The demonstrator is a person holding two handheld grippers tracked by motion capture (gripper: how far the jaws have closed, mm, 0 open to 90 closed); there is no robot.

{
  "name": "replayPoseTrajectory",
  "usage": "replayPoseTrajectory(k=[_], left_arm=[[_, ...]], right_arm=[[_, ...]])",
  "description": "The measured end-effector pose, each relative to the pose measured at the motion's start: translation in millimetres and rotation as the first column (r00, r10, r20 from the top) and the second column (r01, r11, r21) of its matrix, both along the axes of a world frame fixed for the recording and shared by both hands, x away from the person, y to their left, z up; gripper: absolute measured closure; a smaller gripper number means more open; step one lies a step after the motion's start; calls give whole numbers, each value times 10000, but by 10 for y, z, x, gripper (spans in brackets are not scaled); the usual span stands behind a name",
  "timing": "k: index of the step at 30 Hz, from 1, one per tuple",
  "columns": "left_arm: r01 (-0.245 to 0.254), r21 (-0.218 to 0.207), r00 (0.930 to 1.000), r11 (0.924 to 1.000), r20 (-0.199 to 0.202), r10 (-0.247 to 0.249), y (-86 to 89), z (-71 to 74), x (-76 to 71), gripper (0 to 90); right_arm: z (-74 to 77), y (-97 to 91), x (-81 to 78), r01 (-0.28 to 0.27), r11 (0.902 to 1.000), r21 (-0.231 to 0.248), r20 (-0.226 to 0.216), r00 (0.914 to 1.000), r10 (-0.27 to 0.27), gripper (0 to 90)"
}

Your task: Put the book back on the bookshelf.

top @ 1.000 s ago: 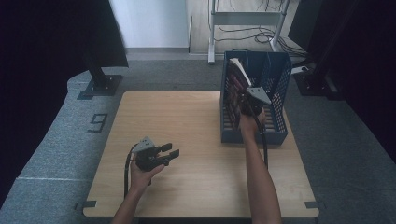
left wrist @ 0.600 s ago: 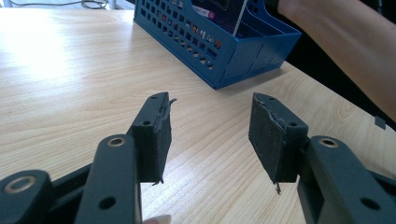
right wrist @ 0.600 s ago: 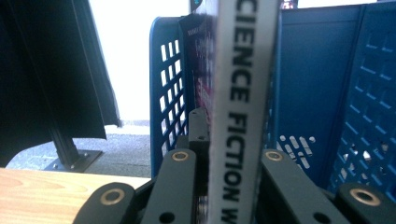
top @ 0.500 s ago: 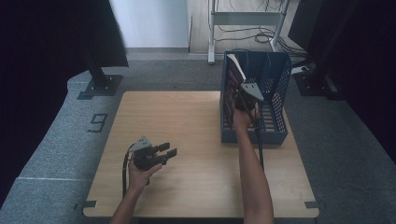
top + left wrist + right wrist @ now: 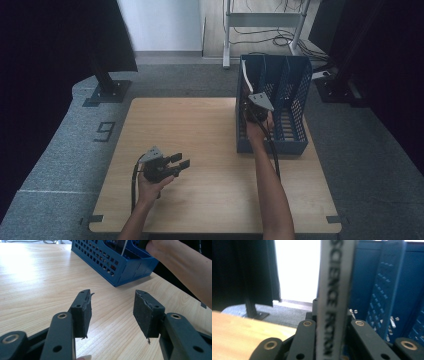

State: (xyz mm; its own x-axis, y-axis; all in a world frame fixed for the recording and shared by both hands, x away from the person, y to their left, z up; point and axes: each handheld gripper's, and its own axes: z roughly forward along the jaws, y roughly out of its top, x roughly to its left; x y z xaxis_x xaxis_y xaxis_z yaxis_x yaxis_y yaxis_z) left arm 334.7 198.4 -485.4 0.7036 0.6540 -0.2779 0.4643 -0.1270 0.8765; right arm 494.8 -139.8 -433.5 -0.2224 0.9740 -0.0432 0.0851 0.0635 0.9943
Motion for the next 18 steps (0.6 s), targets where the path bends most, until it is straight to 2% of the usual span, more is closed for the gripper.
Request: replayPoseTrajectory(k=[4,12,18], left_arm=[[53,75,10000,10000,16,-53,-20,-1,-10,485],[59,127,10000,9999,-14,-59,-32,-13,-11,484],[56,166,10000,9998,-49,-56,-29,-24,-6,483]], right_arm=[[-17,-11,-58,-325,9993,-203,-75,9994,323,751],[12,-69,-69,-1032,9946,-105,-306,9942,1029,638],[-3,-65,-74,-1245,9919,-244,-478,9912,1233,588]])
